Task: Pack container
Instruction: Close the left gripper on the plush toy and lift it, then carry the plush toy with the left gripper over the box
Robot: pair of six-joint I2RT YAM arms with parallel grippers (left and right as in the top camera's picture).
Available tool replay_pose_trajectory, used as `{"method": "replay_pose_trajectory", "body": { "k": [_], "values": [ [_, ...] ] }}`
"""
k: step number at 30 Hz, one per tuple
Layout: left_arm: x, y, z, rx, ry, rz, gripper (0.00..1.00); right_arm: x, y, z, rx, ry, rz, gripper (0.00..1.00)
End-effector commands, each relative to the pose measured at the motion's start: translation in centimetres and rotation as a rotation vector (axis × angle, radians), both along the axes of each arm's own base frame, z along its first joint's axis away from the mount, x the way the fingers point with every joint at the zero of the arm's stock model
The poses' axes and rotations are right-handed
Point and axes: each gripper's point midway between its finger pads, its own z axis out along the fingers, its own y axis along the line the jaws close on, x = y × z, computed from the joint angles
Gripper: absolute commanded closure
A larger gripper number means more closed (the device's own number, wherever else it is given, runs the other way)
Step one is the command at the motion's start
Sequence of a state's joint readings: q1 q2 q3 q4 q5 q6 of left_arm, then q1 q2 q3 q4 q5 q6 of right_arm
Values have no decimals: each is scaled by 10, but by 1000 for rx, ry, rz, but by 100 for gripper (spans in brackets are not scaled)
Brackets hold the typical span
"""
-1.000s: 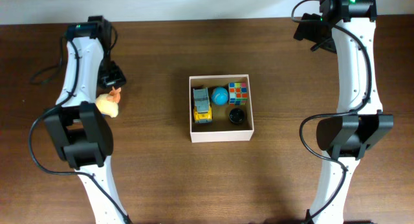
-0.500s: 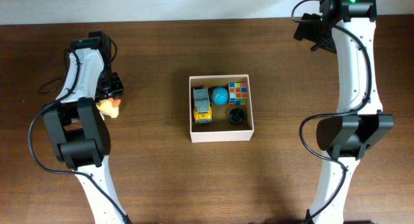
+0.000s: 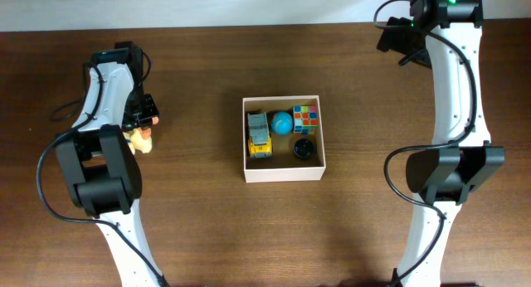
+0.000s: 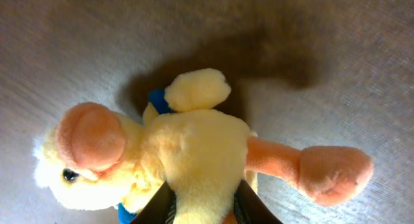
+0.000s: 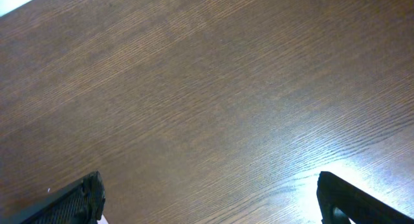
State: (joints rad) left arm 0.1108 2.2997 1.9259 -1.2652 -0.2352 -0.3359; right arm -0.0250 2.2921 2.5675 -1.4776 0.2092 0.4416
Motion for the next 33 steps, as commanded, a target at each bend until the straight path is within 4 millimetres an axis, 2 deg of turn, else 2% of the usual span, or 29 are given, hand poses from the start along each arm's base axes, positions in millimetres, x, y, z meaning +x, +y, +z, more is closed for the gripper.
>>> {"method": "replay_pose_trajectory", "body": {
  "k": [1,5,10,14,19,23,26,29,33],
  "values": [
    [-6,-4,-3,-25,32,3,78,-1,-4,6,-10,-14,-12,1],
    [-2,-7,9,-46,18,4,79,-1,-4,6,-10,-14,-12,1],
    [9,-14,38,-78,-22,0,81,-1,-4,6,-10,-14,-12,1],
    [21,-24,71,-76,-78,-25,81,-1,-4,6,-10,-14,-12,1],
    [42,-53,119,-87,-204,-92,81,-1,-4,6,-10,-14,-12,1],
    [58,-94,155,-110,-318,-196,81,-1,-4,6,-10,-14,-12,1],
    [61,-136,173,-149,-372,-276,80,-1,-4,6,-10,-14,-12,1],
    [55,-183,178,-192,-384,-339,80,-1,-4,6,-10,-14,-12,1],
    [37,-237,177,-220,-365,-396,80,-1,-4,6,-10,-14,-12,1]
  ]
}}
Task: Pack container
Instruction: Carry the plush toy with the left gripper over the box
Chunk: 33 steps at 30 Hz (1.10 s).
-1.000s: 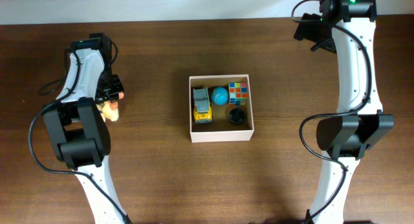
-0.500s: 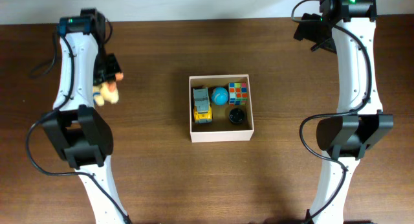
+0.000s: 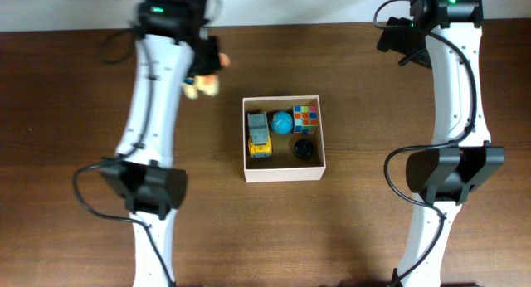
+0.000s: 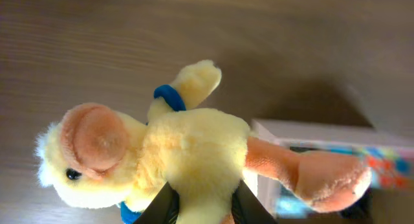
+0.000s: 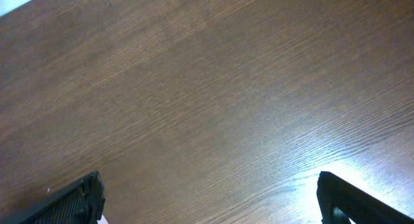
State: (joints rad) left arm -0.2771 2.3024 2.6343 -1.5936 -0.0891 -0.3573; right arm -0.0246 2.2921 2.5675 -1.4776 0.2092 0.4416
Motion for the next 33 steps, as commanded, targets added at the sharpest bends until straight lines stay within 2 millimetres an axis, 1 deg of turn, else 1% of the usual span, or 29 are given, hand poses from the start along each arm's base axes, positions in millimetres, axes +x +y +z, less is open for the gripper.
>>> {"method": "replay_pose_trajectory", "body": {
  "k": [1,6,8,12,14,16,18,21,24,27,31,33],
  "values": [
    [-14,-46,0,-37,10,-45,80,-1,-4,6,-10,-14,-13,1],
    [-42,-100,-1,-50,31,-105,80,-1,-4,6,-10,-14,-13,1],
    [-53,-115,-2,-45,43,-140,80,-1,-4,6,-10,-14,-13,1],
    [-79,-133,-5,-36,95,-138,80,-1,-4,6,-10,-14,-13,1],
    [-88,-145,-6,-52,106,-161,80,-1,-4,6,-10,-14,-13,1],
    [-94,-155,-6,-61,108,-143,80,-1,-4,6,-10,-14,-13,1],
    [-96,-163,-8,-65,102,-139,80,-1,-4,6,-10,-14,-13,1],
    [-93,-178,-15,-77,86,-140,80,-1,-4,6,-10,-14,-13,1],
    [-94,-186,-29,-76,106,-109,80,-1,-4,6,-10,-14,-13,1],
    [-98,-190,-50,-49,156,-90,80,-1,-4,6,-10,-14,-13,1],
    [-106,-189,-79,-10,242,-44,80,-1,-4,6,-10,-14,-13,1],
    [-109,-190,-88,-6,275,-36,79,-1,-4,6,-10,-14,-13,1]
  ]
}}
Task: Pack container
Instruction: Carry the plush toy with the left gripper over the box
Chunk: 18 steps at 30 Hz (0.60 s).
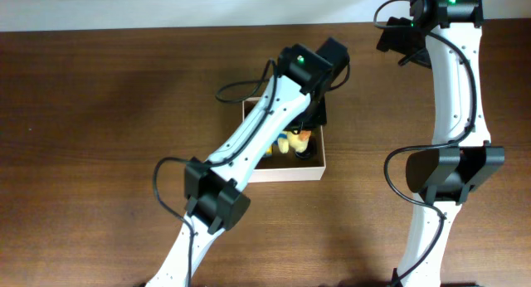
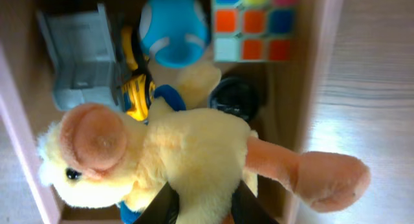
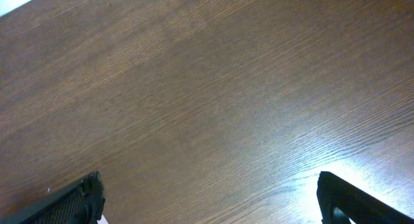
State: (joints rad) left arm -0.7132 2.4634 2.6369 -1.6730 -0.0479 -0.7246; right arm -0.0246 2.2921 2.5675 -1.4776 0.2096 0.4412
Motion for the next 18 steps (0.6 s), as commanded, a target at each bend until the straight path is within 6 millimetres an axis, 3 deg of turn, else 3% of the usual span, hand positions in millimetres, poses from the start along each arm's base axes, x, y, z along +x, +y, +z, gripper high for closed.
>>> {"method": "replay_pose_trajectory", "body": {
  "k": [1,18],
  "values": [
    [-6,-6,-15,-8,57,45,79,-1,-4,6,-9,-14,-13,1],
    [-15,-26,-17,-49,67,125,76,-1,-4,6,-9,-14,-13,1]
  ]
}}
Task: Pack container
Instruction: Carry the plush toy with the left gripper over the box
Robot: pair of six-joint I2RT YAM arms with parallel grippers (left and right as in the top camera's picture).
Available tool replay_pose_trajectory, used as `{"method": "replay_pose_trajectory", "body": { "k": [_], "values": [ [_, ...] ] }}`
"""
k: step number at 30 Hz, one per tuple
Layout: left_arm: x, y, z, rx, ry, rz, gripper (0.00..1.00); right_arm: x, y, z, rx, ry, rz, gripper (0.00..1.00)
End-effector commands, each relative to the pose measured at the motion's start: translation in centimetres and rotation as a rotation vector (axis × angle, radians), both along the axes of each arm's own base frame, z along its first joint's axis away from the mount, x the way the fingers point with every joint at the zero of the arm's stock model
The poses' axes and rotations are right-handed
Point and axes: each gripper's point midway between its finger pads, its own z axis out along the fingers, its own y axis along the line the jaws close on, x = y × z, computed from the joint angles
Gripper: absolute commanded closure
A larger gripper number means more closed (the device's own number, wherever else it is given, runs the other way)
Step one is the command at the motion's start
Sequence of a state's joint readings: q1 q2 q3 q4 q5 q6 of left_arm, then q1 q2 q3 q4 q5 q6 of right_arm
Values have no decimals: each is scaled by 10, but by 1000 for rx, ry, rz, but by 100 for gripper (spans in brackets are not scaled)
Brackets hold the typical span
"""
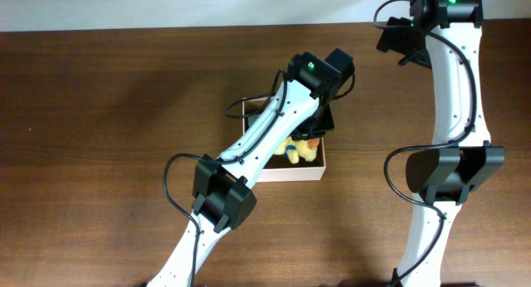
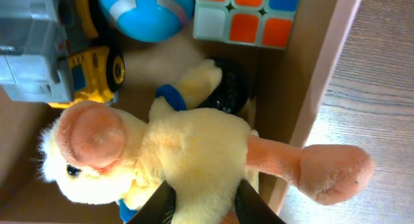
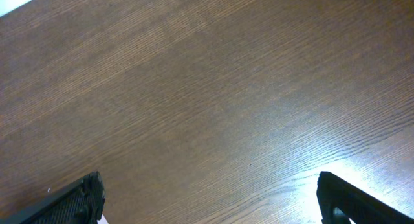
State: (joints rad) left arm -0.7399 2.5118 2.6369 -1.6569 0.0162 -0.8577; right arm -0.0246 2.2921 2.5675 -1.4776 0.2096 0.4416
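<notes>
My left gripper (image 2: 202, 208) is shut on a yellow plush duck (image 2: 187, 153) with orange beak and feet, low inside the white box (image 1: 286, 172). One orange foot (image 2: 330, 172) sticks out over the box's right wall. Under the duck lie a yellow toy truck (image 2: 71, 62), a blue ball (image 2: 145, 13), a colour cube (image 2: 249, 13) and a black round thing (image 2: 226, 88). In the overhead view the duck (image 1: 299, 149) shows beneath the left arm. My right gripper (image 3: 210, 198) is open over bare table at the far right.
The box stands mid-table on dark brown wood. The left arm (image 1: 265, 142) reaches across the box from the near left. The right arm (image 1: 452, 71) stands upright along the right side. A white wall edge runs along the table's far side.
The left gripper has sunk lower into the box with the duck, shifted slightly toward the box's near right corner. The toys below look nearer. The right arm has not moved.
The left gripper held the duck just above the table at the far left. Then it held it near the box's far left corner. Then the duck hung over the toys in the box, and now sits deeper among them.
</notes>
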Motion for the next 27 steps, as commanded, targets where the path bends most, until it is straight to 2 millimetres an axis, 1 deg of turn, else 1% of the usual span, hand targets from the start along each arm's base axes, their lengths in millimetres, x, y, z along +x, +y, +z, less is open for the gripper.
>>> {"method": "replay_pose_trajectory", "body": {
  "k": [1,4,9,17,24,27],
  "values": [
    [-4,-5,4,-14,-3,21,76,-1,-4,6,-10,-14,-13,1],
    [-5,-5,2,-8,3,19,76,-1,-4,6,-10,-14,-13,1],
    [-13,2,-3,25,39,19,76,-1,-4,6,-10,-14,-13,1],
    [-10,6,-4,36,39,26,76,-1,-4,6,-10,-14,-13,1],
    [-17,13,-18,78,78,26,76,-1,-4,6,-10,-14,-13,1],
    [-15,19,-23,90,92,59,76,-1,-4,6,-10,-14,-13,1]
  ]
}}
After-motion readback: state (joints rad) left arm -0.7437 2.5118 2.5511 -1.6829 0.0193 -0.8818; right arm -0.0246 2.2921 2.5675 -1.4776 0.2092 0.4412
